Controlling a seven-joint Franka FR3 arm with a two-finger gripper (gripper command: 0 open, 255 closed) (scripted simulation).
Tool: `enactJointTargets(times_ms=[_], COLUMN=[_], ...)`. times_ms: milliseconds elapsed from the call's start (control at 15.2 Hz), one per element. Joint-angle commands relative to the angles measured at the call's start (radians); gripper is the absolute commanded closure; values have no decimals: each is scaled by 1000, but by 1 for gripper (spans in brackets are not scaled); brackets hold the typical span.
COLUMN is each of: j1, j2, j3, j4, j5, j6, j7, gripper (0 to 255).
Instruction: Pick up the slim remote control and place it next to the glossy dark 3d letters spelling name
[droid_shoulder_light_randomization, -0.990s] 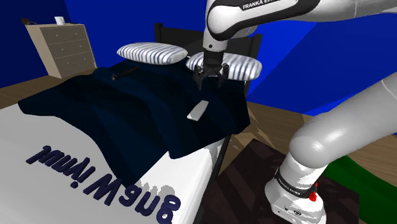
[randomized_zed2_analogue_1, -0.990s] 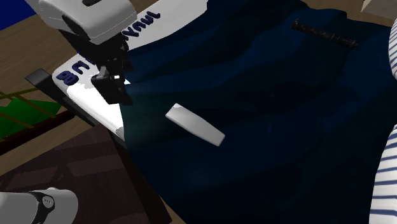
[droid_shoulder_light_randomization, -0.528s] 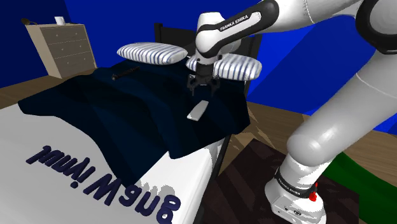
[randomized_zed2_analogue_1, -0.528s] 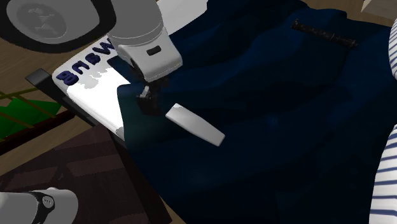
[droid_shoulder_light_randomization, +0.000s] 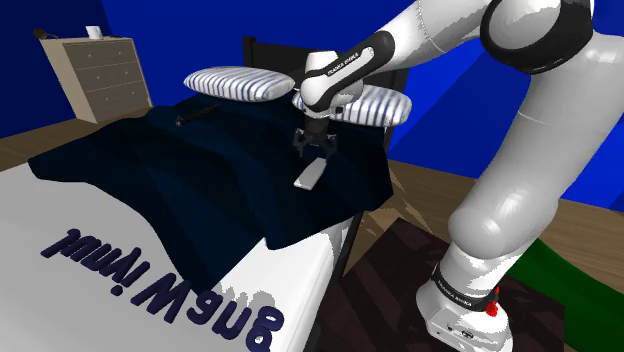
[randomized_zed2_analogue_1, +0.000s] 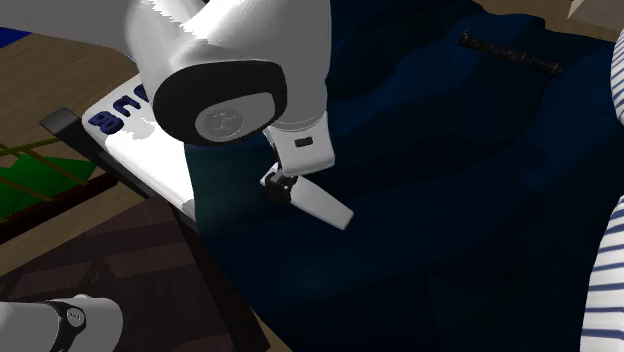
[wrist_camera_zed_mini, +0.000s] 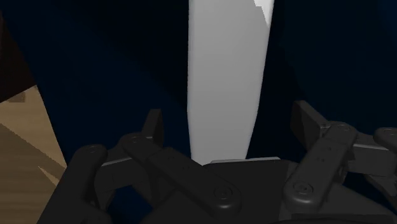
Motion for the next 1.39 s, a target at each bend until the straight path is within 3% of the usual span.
enactJointTargets(times_ms=[0, 528, 1056, 1122, 1320], j1=[-12, -8, -8, -8, -8], j2=[67, 129, 129, 129, 129], j3=[-15, -19, -19, -19, -19], j4=[28, -7, -7, -7, -7], j5=[-14, -31, -31, -31, -31], j6=[35, 131, 130, 130, 130], j7=[69, 81, 81, 81, 81], gripper=[0, 0, 0, 255, 255])
